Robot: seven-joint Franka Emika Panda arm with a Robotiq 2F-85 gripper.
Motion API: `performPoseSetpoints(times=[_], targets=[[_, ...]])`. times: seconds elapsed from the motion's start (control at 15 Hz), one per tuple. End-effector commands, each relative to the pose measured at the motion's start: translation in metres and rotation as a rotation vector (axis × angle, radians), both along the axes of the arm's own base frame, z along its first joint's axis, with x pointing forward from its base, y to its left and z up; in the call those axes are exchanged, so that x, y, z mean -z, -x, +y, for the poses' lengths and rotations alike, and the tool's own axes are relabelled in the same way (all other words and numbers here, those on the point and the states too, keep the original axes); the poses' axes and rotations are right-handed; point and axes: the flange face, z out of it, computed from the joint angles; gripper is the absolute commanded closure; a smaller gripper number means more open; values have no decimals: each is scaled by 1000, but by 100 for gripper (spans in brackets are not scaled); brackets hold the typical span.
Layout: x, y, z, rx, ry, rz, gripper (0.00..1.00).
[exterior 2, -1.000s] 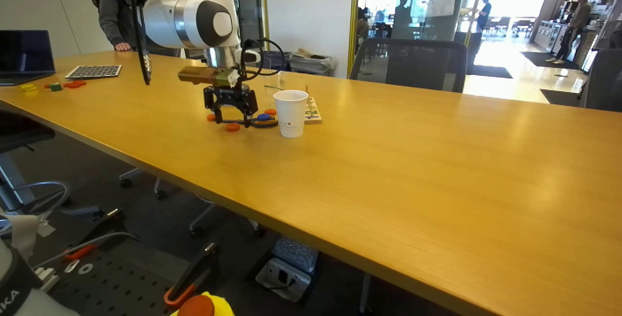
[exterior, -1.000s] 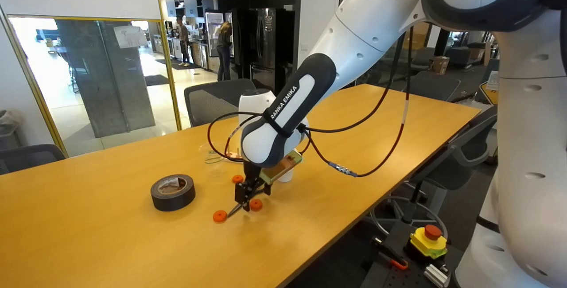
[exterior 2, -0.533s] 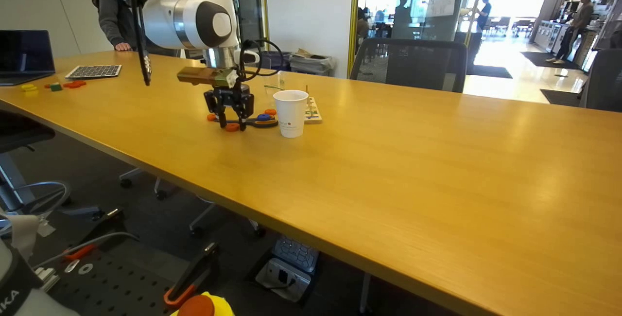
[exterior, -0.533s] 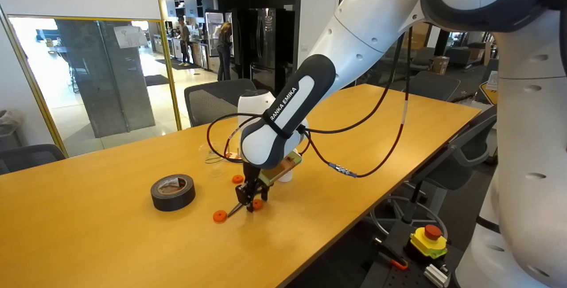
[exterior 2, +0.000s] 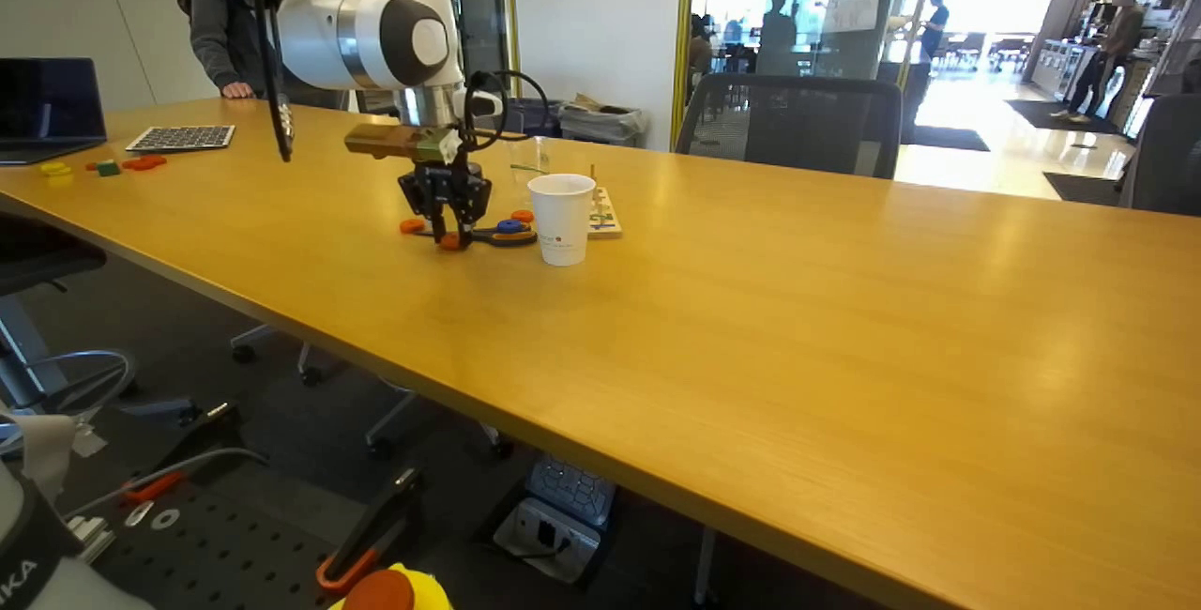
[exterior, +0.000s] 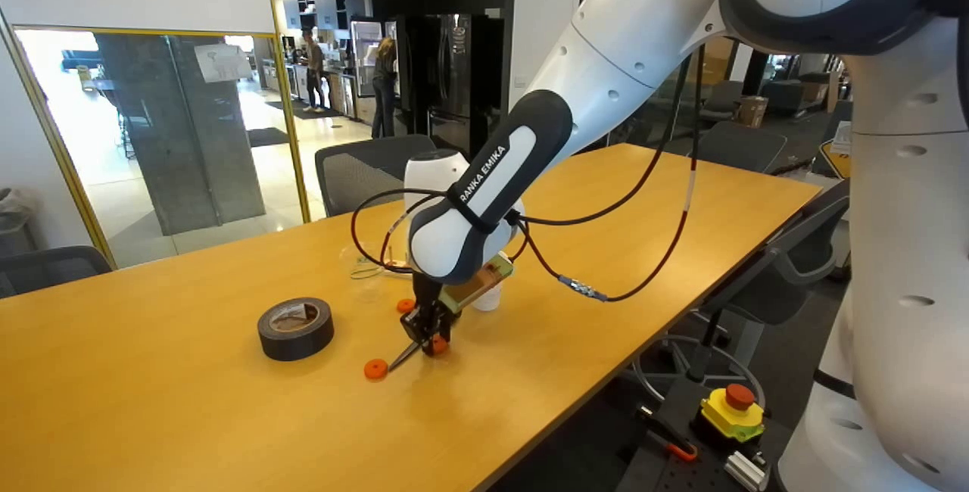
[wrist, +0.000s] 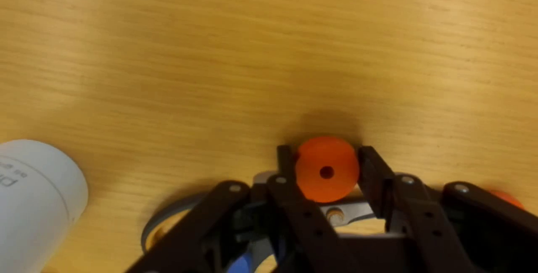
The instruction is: Put two round orange blocks in the white cup then put the round blue block in the clear cup, then put the remaining round orange blocks in the white cup
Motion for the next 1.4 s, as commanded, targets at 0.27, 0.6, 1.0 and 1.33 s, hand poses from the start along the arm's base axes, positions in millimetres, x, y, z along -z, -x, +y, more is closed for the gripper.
performPoseSetpoints(times=[0.27, 0.6, 1.0, 1.33], targets=[[-105, -15, -46, 50, -19, -191, 78], [-138, -28, -98, 282, 39, -248, 78], [-133, -27, -127, 479, 105, -205, 79], [-128, -24, -130, 566, 112, -106, 79]])
